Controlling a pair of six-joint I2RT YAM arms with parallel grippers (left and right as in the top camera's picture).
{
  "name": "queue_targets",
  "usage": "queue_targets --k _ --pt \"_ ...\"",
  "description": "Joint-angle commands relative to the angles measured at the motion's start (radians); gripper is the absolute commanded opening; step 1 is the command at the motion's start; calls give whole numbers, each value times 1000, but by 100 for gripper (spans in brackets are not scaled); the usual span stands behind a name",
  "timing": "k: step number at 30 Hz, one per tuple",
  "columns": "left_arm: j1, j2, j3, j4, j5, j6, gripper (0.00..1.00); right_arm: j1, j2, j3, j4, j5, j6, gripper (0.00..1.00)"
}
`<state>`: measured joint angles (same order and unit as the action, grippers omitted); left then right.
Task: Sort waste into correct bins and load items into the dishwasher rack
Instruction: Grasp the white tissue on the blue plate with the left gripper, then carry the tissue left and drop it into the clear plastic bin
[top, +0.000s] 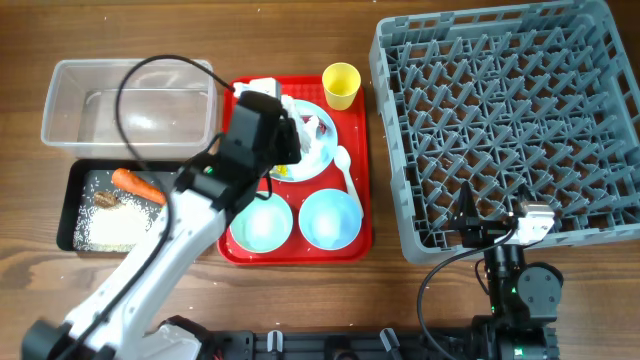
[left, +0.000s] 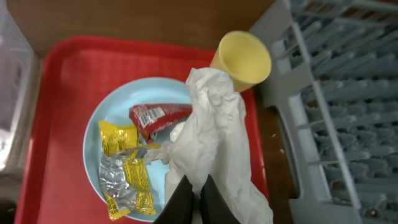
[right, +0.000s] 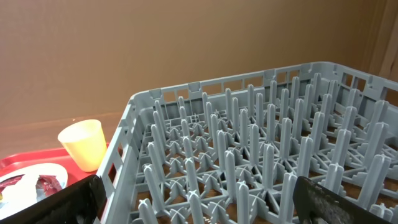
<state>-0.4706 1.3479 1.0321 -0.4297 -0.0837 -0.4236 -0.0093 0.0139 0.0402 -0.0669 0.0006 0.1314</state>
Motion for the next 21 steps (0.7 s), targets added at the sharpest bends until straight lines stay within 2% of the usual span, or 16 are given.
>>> queue_targets --k 1,5,8,11,15,18,21 --pt "15 -103 16 -3 -144 1 4 4 -3 -3 3 -9 10 100" --pt "92 -144 16 10 -375 1 4 4 -3 -3 3 -9 10 100" --pt "227 -122 16 10 -403 -4 6 4 -3 -3 3 -9 9 100" --pt "381 -66 16 18 -359 -10 7 4 -3 -3 3 -9 9 100" --pt "560 61 16 75 -182 -10 7 4 -3 -3 3 -9 9 100" --pt "626 172 16 153 -89 7 7 4 -3 -3 3 -9 9 100" --pt "652 247 16 175 -93 28 8 4 -3 -3 3 -9 8 100"
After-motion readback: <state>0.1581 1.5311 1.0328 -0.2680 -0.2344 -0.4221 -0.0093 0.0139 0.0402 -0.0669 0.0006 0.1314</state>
